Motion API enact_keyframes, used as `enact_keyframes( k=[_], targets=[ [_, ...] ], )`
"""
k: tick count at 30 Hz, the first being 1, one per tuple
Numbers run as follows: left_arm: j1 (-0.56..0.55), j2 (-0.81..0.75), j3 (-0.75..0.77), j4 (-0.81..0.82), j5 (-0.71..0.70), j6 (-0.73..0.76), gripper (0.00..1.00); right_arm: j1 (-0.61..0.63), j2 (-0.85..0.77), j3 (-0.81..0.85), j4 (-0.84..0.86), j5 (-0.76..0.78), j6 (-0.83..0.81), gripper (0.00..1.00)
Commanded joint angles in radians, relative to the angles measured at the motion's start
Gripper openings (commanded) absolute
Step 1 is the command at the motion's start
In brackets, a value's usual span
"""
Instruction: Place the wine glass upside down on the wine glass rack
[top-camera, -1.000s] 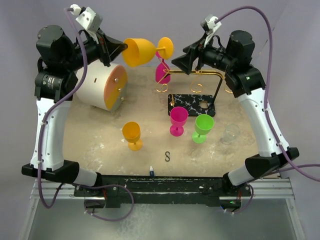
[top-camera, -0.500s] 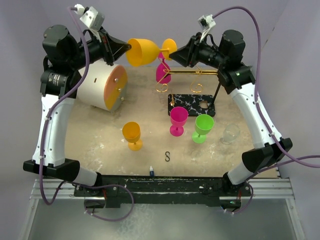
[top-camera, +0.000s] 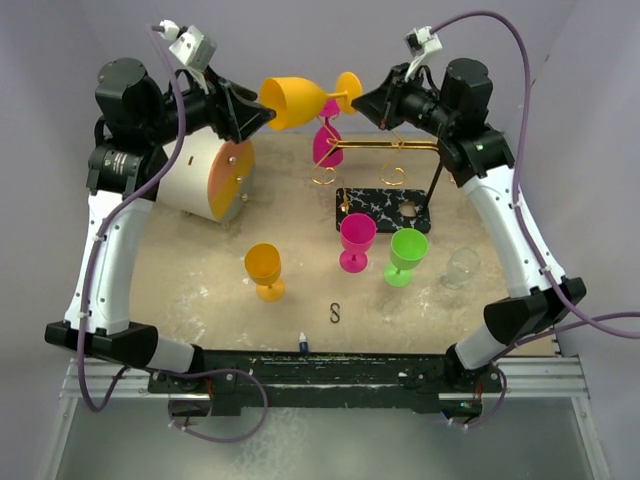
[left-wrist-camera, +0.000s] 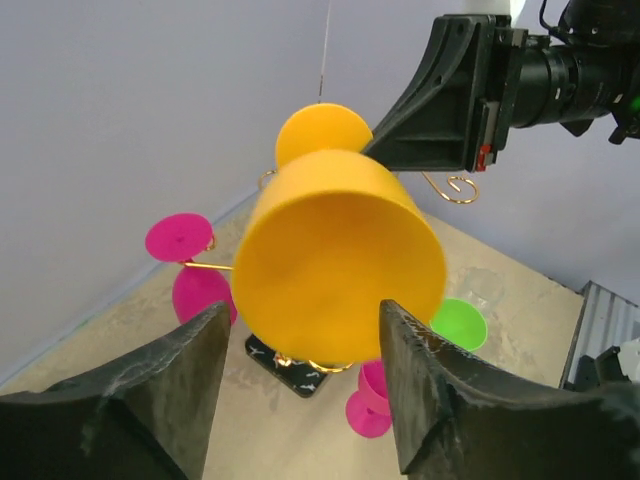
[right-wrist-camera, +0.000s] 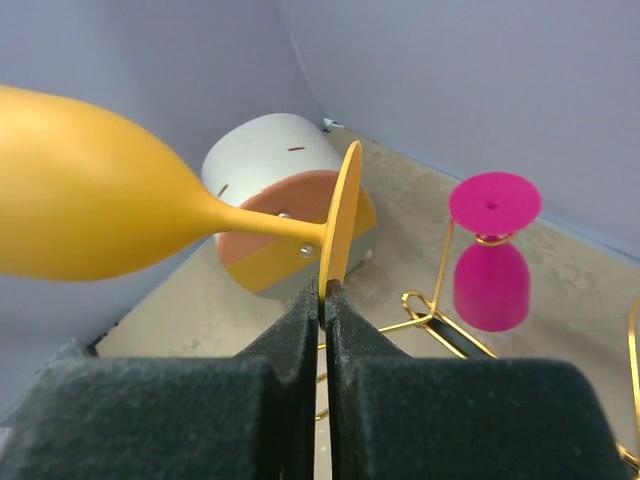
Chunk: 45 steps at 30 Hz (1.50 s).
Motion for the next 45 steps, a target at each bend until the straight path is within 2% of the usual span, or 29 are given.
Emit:
enact_keyframes(
  k=[1,3,6,10,14,17,25,29,35,45],
  targets=[
    [0.000,-0.077,-0.020,-0.004,-0.004,0.021,0.74,-0.033,-0.035,0.061,-0.013,0.123,-0.067,0.00],
    [0.001,-0.108,-0.022,-0.043,-0.045,0.059,0.86,-0.062,-0.044,0.062,-0.021,0.152,-0.088,0.00],
    [0.003,-0.145,-0.023,-0.108,-0.129,0.135,0.99,-0.106,-0.053,0.075,-0.043,0.208,-0.142,0.00],
    [0.004,-0.185,-0.028,-0.168,-0.247,0.225,0.99,-0.135,-0.065,0.123,-0.088,0.362,-0.262,0.00],
    [0.005,-0.213,-0.045,-0.196,-0.305,0.274,0.99,-0.136,-0.062,0.199,-0.125,0.559,-0.407,0.00],
    [0.007,-0.229,-0.067,-0.202,-0.317,0.299,0.99,-0.136,-0.047,0.238,-0.102,0.752,-0.574,0.00],
    [0.014,-0.258,-0.093,-0.219,-0.302,0.349,0.99,-0.125,0.022,0.311,-0.046,1.026,-0.793,0.00],
    [0.015,-0.248,-0.085,-0.220,-0.297,0.352,0.99,-0.093,0.053,0.284,0.067,1.162,-0.948,0.00],
    [0.022,-0.236,-0.079,-0.215,-0.285,0.341,0.99,-0.048,0.125,0.240,0.215,1.287,-1.181,0.00],
    [0.038,-0.249,-0.086,-0.214,-0.262,0.332,0.99,-0.037,0.211,0.102,0.356,1.241,-1.449,0.00]
  ],
)
